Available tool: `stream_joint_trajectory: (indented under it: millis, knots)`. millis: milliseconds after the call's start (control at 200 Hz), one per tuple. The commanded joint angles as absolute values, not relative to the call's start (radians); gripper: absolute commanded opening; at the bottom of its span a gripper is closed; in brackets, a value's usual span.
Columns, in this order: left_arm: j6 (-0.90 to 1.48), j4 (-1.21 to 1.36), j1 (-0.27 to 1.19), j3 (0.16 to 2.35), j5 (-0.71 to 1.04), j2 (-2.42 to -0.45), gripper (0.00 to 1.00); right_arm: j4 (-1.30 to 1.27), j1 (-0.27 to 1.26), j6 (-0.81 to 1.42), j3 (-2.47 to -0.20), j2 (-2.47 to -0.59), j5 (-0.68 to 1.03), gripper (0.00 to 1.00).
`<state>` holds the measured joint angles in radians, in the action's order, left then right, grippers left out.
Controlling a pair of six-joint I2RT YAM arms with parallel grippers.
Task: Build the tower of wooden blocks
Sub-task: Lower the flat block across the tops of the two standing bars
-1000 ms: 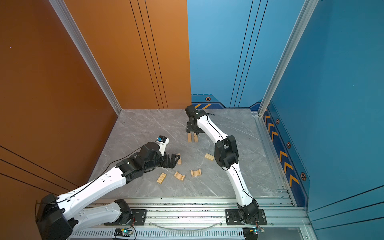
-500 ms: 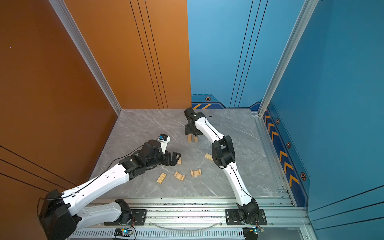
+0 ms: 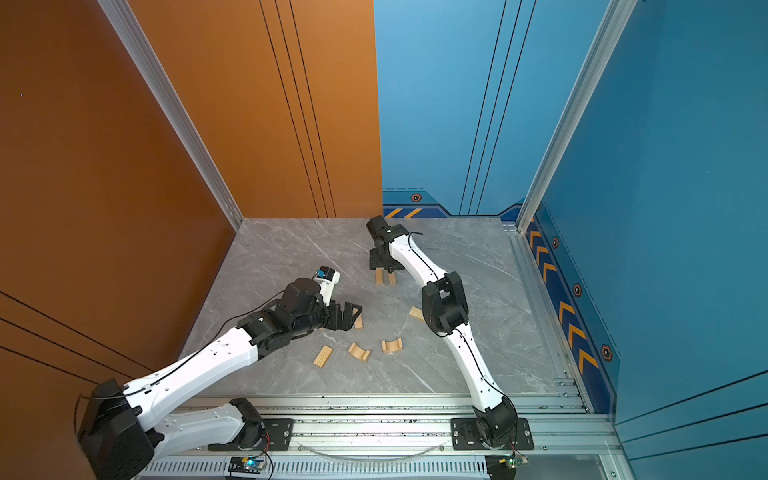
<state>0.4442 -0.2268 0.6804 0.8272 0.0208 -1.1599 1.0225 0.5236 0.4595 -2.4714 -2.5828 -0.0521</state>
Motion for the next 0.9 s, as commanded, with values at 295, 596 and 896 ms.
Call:
stream_joint_trajectory:
  millis: [295,596,896]
  knots:
    - [0.433,-0.205,0.659,0.832,0.049,-1.162,0.98,1.058,0.531,0.448,-2.505,-2.612,-0.03,0.64]
    - [0.435,-0.201,0.655,0.828,0.054,-1.156,0.98,1.063,0.531,0.448,-2.505,-2.617,-0.034,0.65]
    - [0.44,-0.198,0.649,0.807,0.054,-1.137,0.98,1.071,0.53,0.445,-2.506,-2.624,-0.043,0.66]
